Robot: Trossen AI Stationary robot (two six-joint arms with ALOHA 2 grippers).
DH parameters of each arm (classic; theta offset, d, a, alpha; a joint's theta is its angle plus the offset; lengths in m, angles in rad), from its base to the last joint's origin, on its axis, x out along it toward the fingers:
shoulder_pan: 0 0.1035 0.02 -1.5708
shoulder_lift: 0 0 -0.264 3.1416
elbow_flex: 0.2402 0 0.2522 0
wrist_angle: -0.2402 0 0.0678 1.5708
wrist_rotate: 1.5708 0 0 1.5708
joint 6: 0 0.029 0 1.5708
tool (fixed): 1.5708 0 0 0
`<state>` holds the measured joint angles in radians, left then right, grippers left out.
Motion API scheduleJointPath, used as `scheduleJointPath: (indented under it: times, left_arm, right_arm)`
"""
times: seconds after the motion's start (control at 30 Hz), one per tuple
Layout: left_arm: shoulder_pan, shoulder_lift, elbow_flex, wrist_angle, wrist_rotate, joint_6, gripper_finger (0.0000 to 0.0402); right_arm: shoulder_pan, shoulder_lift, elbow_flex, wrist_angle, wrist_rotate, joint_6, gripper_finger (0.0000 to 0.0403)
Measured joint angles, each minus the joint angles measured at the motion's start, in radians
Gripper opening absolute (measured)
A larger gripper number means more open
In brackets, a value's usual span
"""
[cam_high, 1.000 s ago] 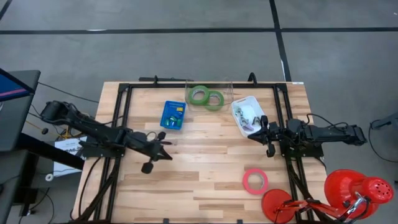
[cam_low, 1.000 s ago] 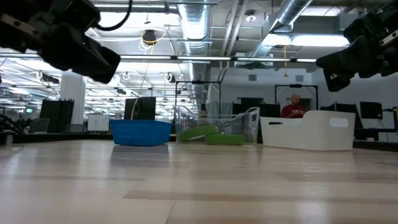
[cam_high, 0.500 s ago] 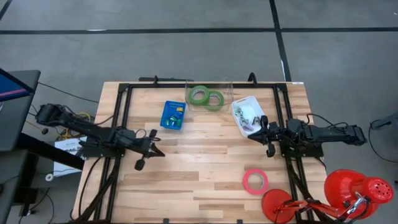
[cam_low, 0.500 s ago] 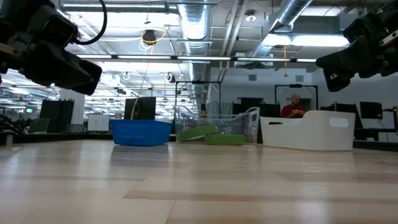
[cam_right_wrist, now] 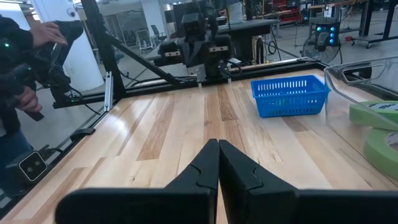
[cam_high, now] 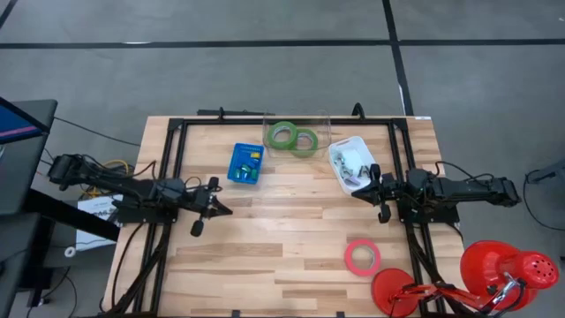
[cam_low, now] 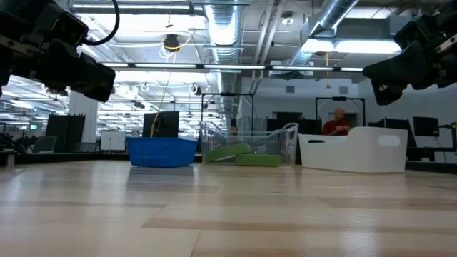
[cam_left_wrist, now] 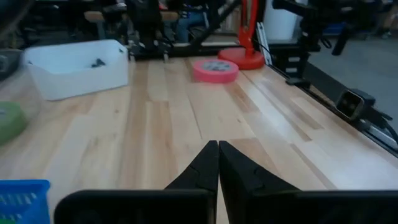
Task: Pick and place Stapler, Stapler remover, tape
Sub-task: Put the pink tape into the transparent bin
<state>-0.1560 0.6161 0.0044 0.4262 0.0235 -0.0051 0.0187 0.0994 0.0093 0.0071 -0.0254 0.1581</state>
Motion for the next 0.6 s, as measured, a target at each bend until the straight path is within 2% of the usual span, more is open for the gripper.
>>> scheduleJointPath:
  times: [0.4, 0.6]
  left_arm:
    - [0.08, -0.099, 0.001, -0.005, 0.0, 0.0, 0.0003]
    - [0.085, -0.162, 0.001, -0.088, 0.0, 0.0, 0.0003]
  right_arm:
    - [0.0, 0.0, 0.0, 0.0, 0.0, 0.0, 0.0]
    - [0.0, 0.0, 0.0, 0.0, 0.0, 0.0, 0.0]
